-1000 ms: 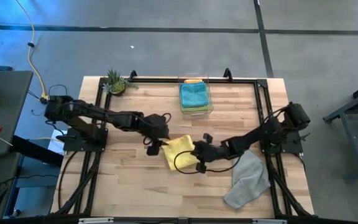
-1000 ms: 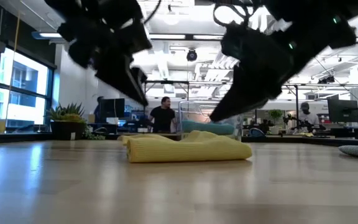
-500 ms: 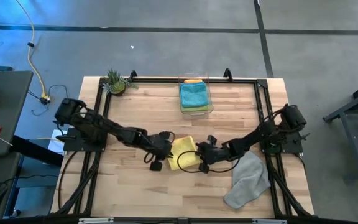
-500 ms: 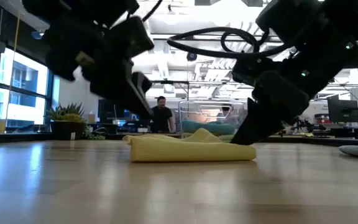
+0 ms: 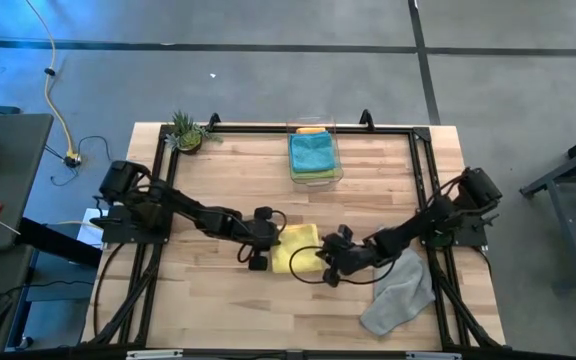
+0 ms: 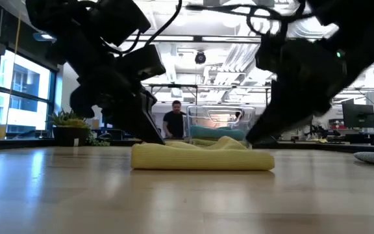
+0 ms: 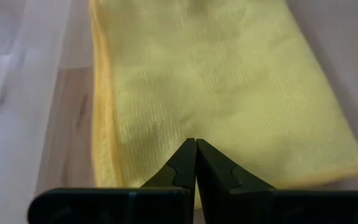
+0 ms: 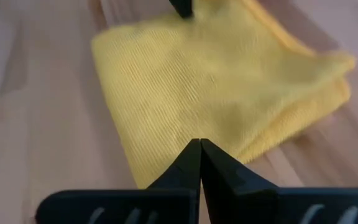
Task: Fold microfiber towels
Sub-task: Fold the yellow microfiber cloth
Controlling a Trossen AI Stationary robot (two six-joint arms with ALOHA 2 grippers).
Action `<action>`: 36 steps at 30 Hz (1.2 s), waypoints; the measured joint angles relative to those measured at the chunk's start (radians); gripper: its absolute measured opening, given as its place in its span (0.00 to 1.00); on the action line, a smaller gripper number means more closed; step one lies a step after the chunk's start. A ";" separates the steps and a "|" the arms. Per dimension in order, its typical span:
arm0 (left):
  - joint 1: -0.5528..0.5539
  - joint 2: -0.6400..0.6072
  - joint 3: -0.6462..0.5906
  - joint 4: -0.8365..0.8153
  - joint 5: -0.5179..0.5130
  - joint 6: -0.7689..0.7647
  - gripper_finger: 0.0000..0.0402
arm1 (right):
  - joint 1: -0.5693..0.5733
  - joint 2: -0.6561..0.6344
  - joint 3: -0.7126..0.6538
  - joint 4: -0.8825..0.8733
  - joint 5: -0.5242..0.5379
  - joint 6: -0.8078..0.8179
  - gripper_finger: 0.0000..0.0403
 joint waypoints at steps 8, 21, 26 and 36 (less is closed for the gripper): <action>0.020 0.012 0.000 0.004 -0.046 0.008 0.00 | -0.038 -0.083 0.001 0.011 -0.030 -0.196 0.00; 0.017 -0.137 -0.224 0.335 0.019 -0.101 0.00 | -0.167 -0.061 0.001 0.231 -0.230 -0.505 0.00; -0.008 -0.158 -0.319 0.577 0.012 -0.109 0.00 | -0.187 -0.004 0.000 0.322 -0.258 -0.542 0.00; -0.081 -0.158 -0.374 0.788 0.013 -0.099 0.00 | -0.197 0.091 0.000 0.520 -0.255 -0.602 0.00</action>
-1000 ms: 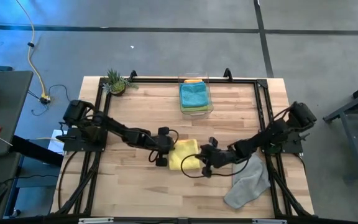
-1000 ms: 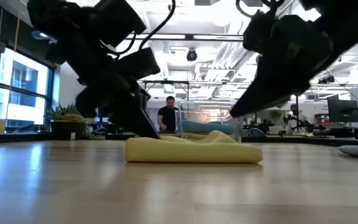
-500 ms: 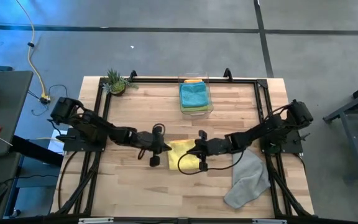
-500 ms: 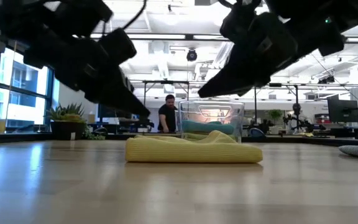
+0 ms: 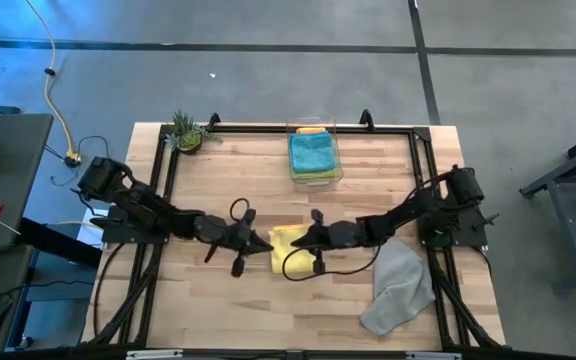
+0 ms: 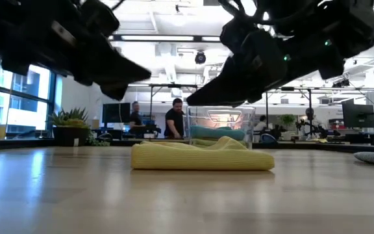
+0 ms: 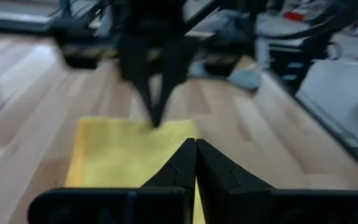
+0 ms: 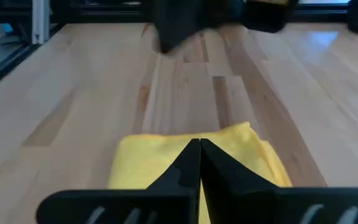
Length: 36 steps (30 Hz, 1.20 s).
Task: Fold microfiber towels
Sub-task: Fold the yellow microfiber cloth
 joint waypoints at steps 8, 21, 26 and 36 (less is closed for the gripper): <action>-0.087 0.000 0.000 0.086 -0.003 0.001 0.00 | -0.035 0.088 0.000 0.131 -0.048 -0.015 0.00; -0.132 0.143 0.073 0.070 -0.108 -0.026 0.00 | -0.113 0.276 0.001 0.236 -0.061 -0.021 0.00; -0.132 0.214 0.098 0.062 -0.127 -0.054 0.00 | -0.117 0.294 0.002 0.250 -0.060 -0.014 0.00; -0.132 0.379 0.175 0.051 -0.139 -0.084 0.00 | -0.117 0.294 0.002 0.246 -0.060 0.007 0.00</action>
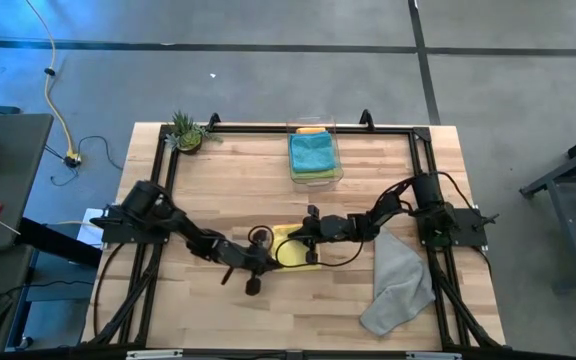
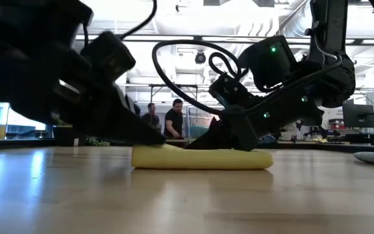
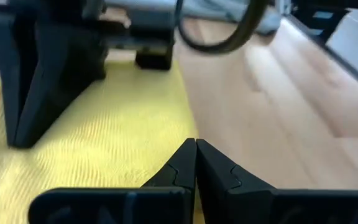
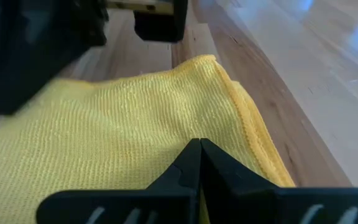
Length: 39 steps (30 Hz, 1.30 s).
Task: Fold microfiber towels
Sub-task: Fold the yellow microfiber cloth
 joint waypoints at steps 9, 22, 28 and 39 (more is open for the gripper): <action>-0.001 0.040 0.002 -0.043 -0.027 -0.074 0.00 | 0.002 -0.003 0.000 -0.012 0.007 0.010 0.00; -0.001 0.040 0.002 -0.054 -0.022 -0.083 0.00 | 0.000 -0.127 0.001 -0.028 -0.018 0.009 0.00; -0.001 0.040 0.003 -0.057 -0.021 -0.081 0.00 | -0.014 -0.063 0.079 -0.031 -0.054 -0.034 0.00; -0.001 0.040 0.003 -0.057 -0.017 -0.080 0.00 | -0.057 0.058 0.155 -0.081 -0.086 -0.070 0.00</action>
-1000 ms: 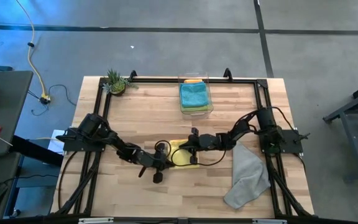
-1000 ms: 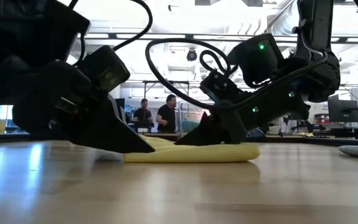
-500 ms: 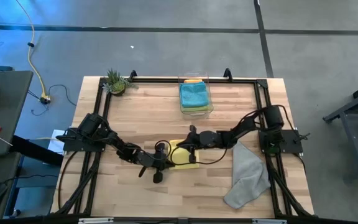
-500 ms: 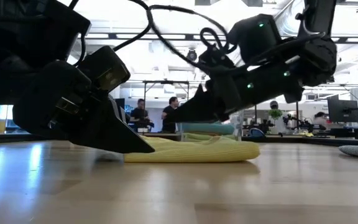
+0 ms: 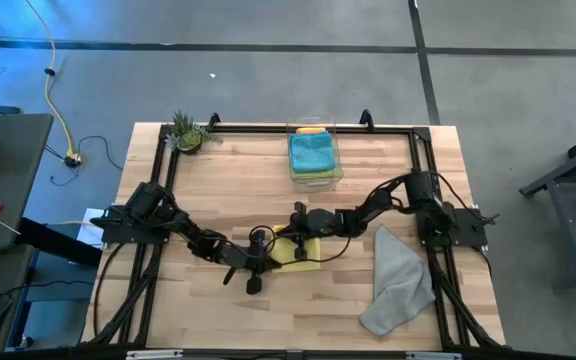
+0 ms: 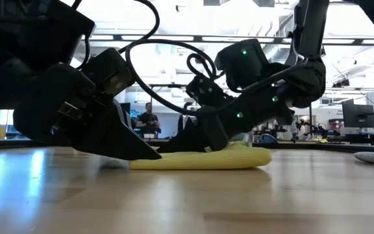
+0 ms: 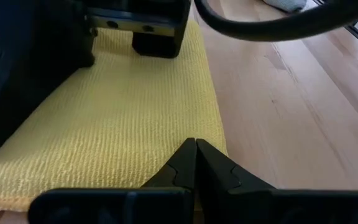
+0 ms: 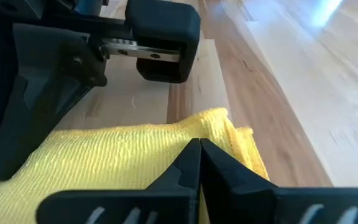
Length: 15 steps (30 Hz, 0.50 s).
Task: Fold microfiber towels
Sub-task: Fold the yellow microfiber cloth
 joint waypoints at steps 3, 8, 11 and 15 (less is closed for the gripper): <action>-0.003 0.000 0.000 -0.001 0.000 0.000 0.00 | -0.009 0.010 0.001 0.009 0.000 0.000 0.00; -0.016 0.000 0.000 -0.002 -0.006 0.001 0.00 | -0.018 0.010 0.001 0.011 0.002 -0.031 0.00; -0.021 0.000 0.000 -0.003 -0.009 0.001 0.00 | -0.024 0.010 0.001 0.011 0.002 -0.038 0.00; -0.022 0.001 0.000 -0.003 -0.010 0.001 0.00 | -0.024 0.004 0.001 0.005 0.012 -0.058 0.00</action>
